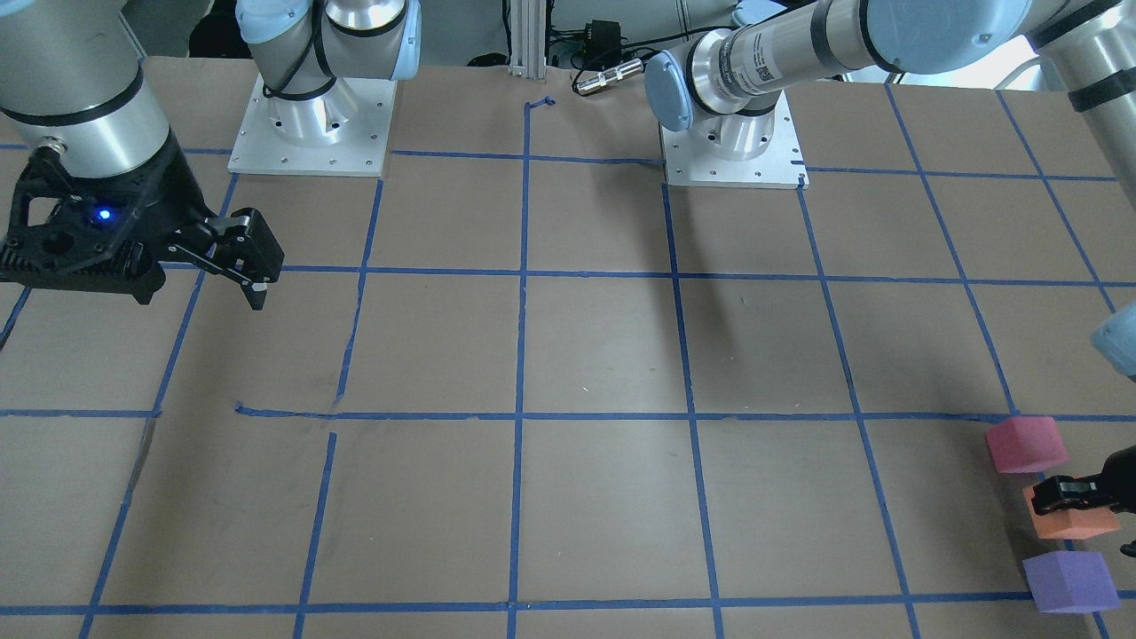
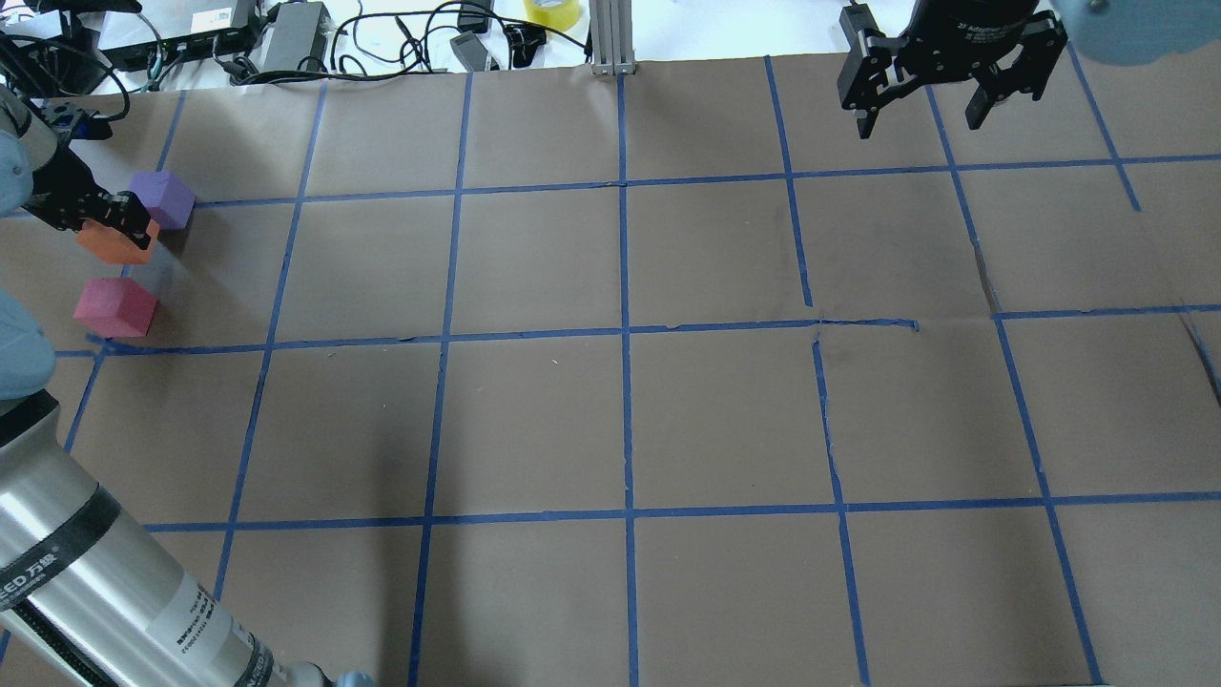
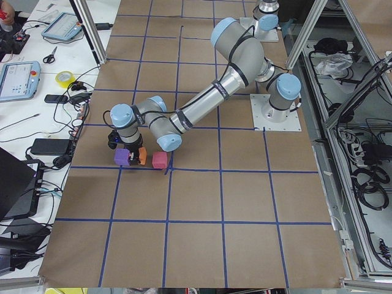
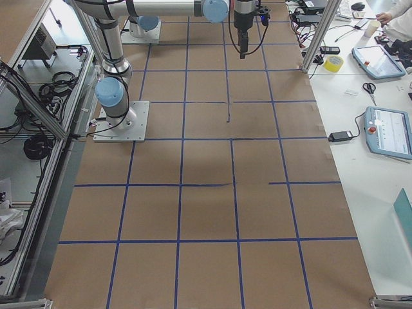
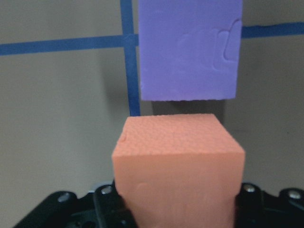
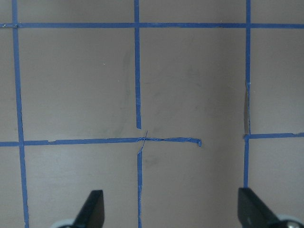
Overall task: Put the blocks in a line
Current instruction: 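Lower the orange cube between the purple and pink cubes, release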
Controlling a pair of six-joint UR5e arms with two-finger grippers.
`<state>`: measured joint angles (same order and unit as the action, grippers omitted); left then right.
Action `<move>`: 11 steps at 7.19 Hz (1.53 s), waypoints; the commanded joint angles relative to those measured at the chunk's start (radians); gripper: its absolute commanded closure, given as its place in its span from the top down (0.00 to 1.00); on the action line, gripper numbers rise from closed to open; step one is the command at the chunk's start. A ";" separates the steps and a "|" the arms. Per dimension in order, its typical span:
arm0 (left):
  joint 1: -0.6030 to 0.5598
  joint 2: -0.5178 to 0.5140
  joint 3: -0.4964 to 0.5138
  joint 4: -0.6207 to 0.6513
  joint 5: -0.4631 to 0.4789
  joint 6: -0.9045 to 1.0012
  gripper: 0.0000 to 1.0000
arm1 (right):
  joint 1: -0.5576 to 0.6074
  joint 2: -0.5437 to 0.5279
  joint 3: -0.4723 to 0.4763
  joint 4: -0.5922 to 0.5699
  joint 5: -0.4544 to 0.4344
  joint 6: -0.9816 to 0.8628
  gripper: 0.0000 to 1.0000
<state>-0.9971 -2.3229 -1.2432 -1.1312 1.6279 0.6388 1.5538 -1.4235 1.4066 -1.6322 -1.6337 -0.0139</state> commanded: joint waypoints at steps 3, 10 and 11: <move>0.000 -0.030 -0.031 0.050 0.000 0.009 0.00 | 0.000 0.000 0.000 0.000 0.000 0.002 1.00; 0.006 0.115 -0.065 -0.014 0.003 0.006 1.00 | -0.006 0.000 -0.025 0.054 0.071 0.011 1.00; 0.002 0.181 -0.067 -0.112 0.012 0.006 1.00 | -0.006 0.000 -0.023 0.054 0.071 0.011 1.00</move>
<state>-0.9917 -2.2168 -1.3069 -1.1420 1.6326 0.6442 1.5469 -1.4235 1.3815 -1.5787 -1.5630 -0.0031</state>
